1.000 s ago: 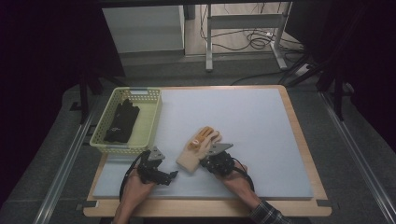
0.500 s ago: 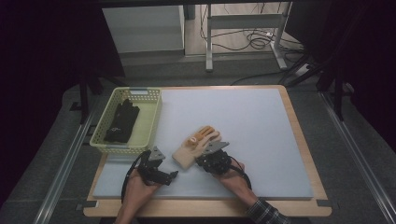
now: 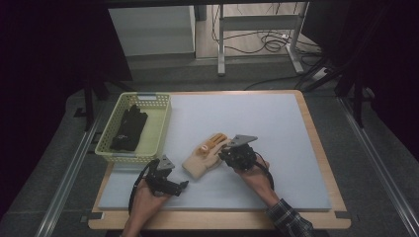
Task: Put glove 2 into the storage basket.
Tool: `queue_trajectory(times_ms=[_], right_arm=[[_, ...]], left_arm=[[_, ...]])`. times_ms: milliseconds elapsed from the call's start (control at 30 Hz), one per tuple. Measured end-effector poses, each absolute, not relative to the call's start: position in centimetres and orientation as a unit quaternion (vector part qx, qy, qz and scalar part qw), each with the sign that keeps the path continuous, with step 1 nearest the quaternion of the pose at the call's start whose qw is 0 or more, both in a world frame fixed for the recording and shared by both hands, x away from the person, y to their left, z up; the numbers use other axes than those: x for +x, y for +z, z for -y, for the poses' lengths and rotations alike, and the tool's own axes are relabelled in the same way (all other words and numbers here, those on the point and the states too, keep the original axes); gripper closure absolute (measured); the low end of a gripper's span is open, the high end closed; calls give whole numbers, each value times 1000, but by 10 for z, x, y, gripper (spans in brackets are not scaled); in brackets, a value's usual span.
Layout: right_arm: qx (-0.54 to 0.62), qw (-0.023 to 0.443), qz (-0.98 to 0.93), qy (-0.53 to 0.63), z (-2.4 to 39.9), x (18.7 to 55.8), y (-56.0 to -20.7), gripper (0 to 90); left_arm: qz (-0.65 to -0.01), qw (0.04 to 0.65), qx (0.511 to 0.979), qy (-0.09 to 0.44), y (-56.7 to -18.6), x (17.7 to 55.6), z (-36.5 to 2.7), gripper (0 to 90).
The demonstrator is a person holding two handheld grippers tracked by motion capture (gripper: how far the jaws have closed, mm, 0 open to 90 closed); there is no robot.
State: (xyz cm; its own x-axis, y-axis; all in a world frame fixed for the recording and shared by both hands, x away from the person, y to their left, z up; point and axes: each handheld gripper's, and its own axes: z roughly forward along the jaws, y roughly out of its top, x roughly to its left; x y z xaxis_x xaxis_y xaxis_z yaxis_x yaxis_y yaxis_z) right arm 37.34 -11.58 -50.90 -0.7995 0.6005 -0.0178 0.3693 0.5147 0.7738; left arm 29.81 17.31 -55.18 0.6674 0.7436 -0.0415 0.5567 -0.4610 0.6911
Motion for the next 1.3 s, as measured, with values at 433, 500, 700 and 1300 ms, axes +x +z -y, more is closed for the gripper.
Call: queue_trajectory(times_ms=[433,500,700,1300], right_arm=[[313,116,-855,396,102,406,-529,859],[308,124,-857,394,101,404,-527,862],[294,138,-855,403,107,391,-511,862],[329,160,-842,396,165,368,-508,586]], left_arm=[[-385,349,844,134,-552,298,-173,5],[-385,349,844,134,-552,298,-173,5],[-385,349,844,134,-552,298,-173,6],[-385,349,844,134,-552,298,-173,5]])
